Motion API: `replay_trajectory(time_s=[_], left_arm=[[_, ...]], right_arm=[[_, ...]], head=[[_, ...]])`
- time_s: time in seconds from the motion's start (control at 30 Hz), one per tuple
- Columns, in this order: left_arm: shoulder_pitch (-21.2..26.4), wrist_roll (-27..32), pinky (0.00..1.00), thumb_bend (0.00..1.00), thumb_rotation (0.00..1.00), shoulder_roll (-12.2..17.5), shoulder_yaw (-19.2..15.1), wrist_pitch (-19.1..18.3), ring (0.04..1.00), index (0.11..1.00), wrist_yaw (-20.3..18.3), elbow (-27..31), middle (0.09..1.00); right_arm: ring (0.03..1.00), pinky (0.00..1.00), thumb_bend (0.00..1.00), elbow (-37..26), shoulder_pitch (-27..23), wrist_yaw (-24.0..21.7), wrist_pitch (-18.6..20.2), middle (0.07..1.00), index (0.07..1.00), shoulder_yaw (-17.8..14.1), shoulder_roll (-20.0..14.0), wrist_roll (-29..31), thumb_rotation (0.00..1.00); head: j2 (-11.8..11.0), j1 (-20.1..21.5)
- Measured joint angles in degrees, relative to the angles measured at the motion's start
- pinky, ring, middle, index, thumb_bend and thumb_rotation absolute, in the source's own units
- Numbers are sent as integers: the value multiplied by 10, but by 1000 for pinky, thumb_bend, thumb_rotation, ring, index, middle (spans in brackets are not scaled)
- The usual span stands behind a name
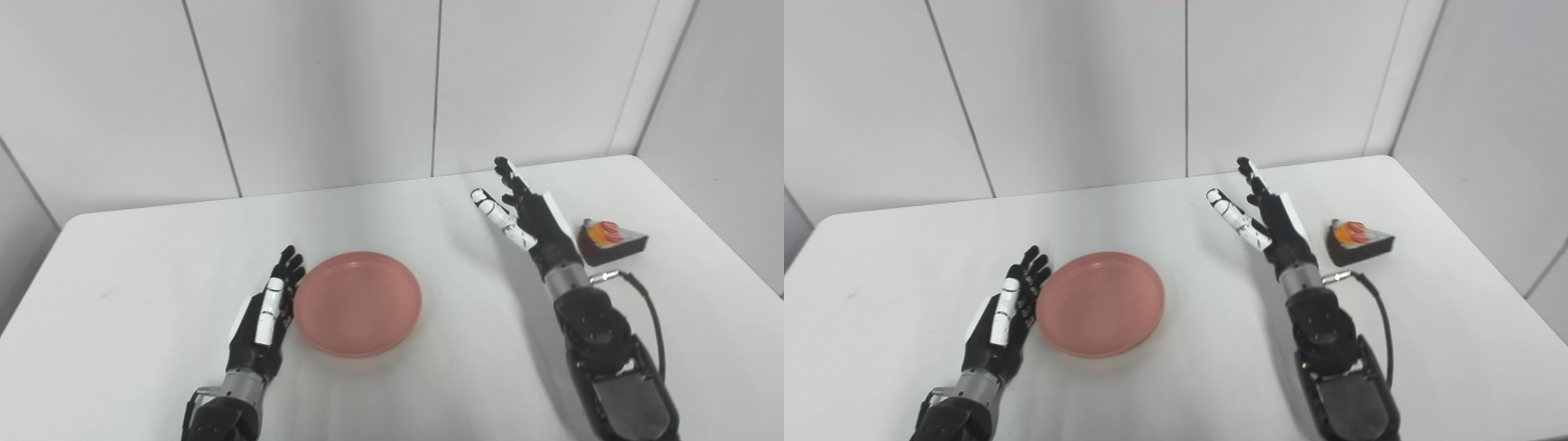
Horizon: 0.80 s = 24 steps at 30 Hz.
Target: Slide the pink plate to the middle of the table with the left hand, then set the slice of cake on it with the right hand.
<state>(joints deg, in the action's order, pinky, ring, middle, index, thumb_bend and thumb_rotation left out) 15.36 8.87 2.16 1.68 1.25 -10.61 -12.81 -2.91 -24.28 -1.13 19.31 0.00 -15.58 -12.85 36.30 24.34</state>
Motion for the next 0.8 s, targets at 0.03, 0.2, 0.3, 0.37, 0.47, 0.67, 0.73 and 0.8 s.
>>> replay_trajectory(time_s=[0.03, 0.2, 0.3, 0.37, 0.47, 0.67, 0.73, 0.8], left_arm=[[0, 0, 1000, 660, 1000, 3, 0, 1, 1000, 1000, -3, -1, 1000], [13, 13, 1000, 707, 1000, 13, -4, 8, 1000, 1000, -25, -22, 1000], [22, 13, 1000, 707, 1000, 19, -7, 17, 1000, 1000, -34, -38, 1000], [26, 17, 1000, 710, 1000, 22, -12, 20, 1000, 1000, -34, -45, 1000], [30, 25, 1000, 668, 1000, 26, -22, 23, 1000, 1000, -37, -53, 1000], [32, 25, 1000, 639, 1000, 35, -26, 24, 1000, 1000, -45, -57, 1000], [33, 25, 1000, 639, 1000, 35, -27, 25, 1000, 1000, -45, -59, 1000], [34, 25, 1000, 637, 1000, 36, -28, 26, 1000, 1000, -47, -61, 1000]], right_arm=[[929, 868, 682, -1, -3, -5, 11, 930, 907, 2, -10, -8, 679], [895, 825, 727, -15, -10, -23, 57, 901, 890, 6, -44, -42, 570], [868, 793, 765, -16, -15, -30, 73, 882, 890, -2, -52, -65, 483], [862, 783, 767, -16, -15, -32, 76, 879, 890, -8, -54, -84, 468], [870, 775, 806, -16, -15, -41, 77, 897, 892, -21, -56, -122, 428], [886, 752, 816, -14, -15, -70, 78, 932, 908, -55, -55, -215, 406], [884, 747, 819, -9, -15, -78, 78, 932, 908, -59, -54, -246, 401], [879, 743, 832, -3, -16, -83, 78, 919, 903, -62, -53, -269, 408]], head=[[0, 0], [-11, 45], [-15, 61], [-17, 66], [-18, 73], [-23, 92], [-24, 98], [-25, 99]])
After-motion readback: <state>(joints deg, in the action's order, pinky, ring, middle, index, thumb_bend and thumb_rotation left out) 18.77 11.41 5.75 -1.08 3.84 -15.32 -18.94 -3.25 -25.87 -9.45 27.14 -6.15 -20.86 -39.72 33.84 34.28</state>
